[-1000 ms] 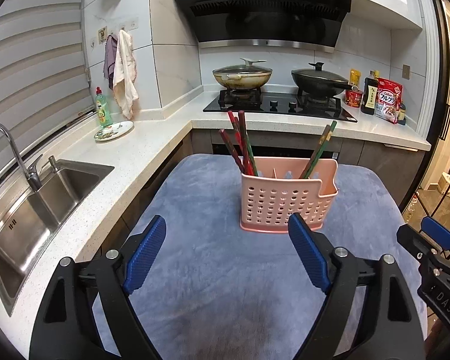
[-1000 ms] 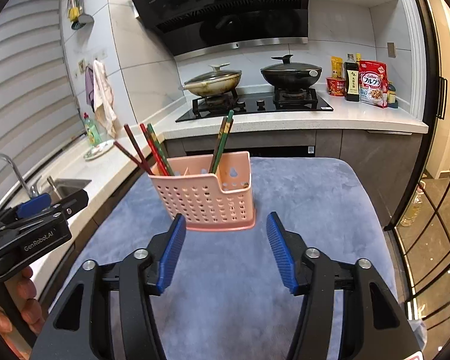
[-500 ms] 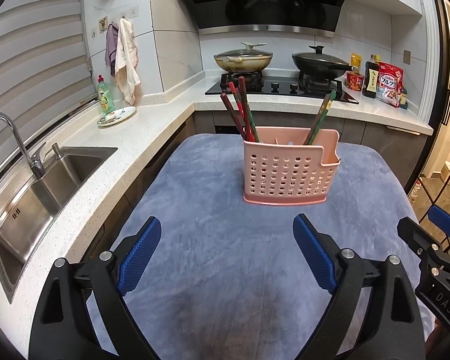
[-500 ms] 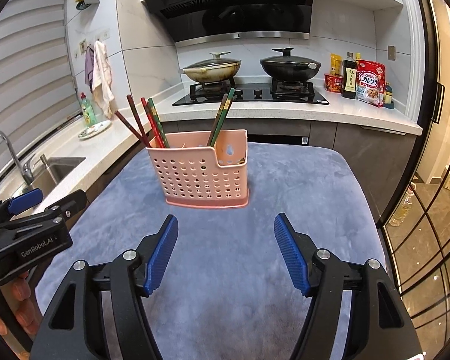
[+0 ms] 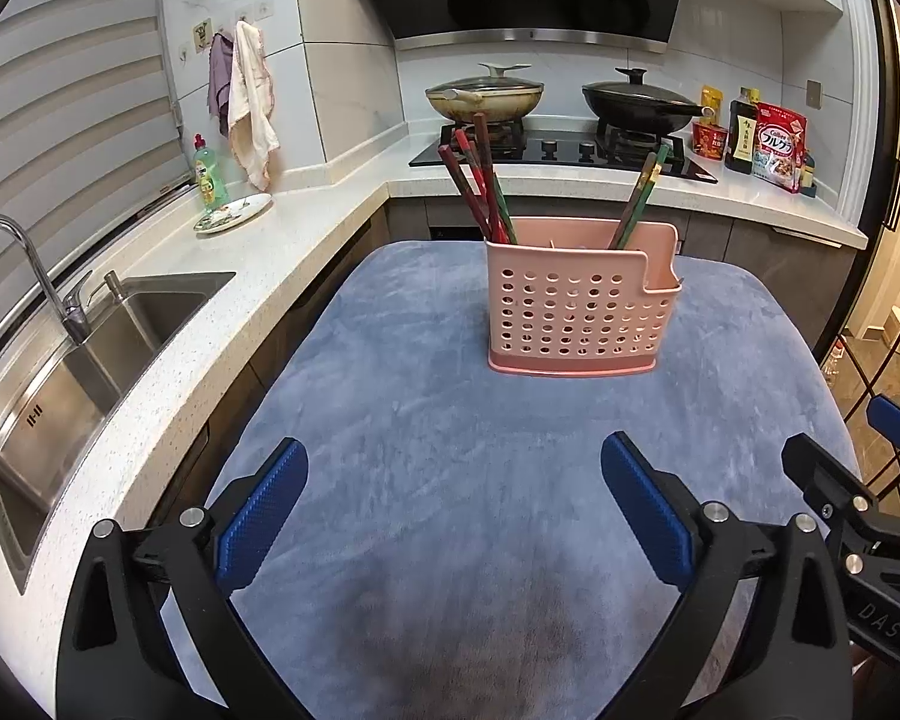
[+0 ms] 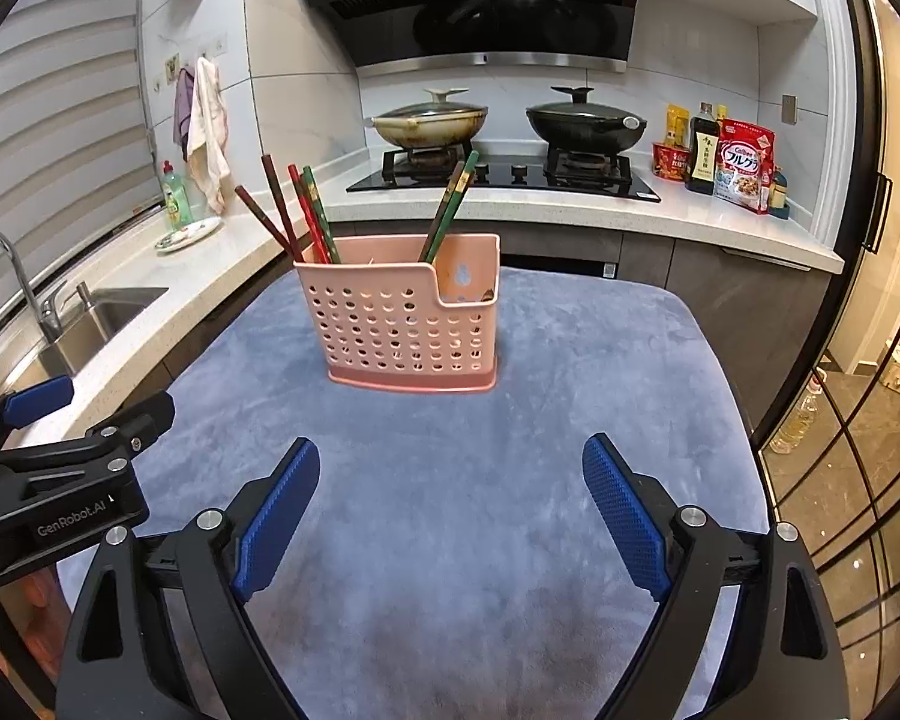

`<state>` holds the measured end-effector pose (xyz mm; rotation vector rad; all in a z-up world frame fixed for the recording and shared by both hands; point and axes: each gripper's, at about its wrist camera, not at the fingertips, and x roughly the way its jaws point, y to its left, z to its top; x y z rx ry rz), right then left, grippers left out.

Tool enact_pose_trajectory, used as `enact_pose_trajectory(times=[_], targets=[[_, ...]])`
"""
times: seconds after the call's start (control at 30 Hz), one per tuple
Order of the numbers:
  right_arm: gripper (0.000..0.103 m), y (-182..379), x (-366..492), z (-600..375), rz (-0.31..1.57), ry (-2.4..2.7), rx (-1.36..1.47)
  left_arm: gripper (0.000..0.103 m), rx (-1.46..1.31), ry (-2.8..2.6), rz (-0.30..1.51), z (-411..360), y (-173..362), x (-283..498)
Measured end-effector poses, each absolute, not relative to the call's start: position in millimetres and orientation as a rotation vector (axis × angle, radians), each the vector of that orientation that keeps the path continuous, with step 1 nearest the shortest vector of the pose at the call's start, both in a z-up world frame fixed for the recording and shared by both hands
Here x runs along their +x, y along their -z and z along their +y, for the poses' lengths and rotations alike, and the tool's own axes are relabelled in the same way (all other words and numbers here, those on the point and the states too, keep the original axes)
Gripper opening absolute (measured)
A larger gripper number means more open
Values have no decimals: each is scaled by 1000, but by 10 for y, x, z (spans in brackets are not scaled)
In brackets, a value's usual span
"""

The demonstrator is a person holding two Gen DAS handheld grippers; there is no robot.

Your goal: Organize utensils

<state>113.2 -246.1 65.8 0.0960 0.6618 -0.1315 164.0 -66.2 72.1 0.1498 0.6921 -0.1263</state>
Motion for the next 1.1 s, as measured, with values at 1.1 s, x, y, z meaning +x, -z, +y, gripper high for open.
enact_pose_trajectory(times=[1.1], targets=[[96,-535,1139,-2425,699,134,123,96,158,102,758,-646,-536,1661]])
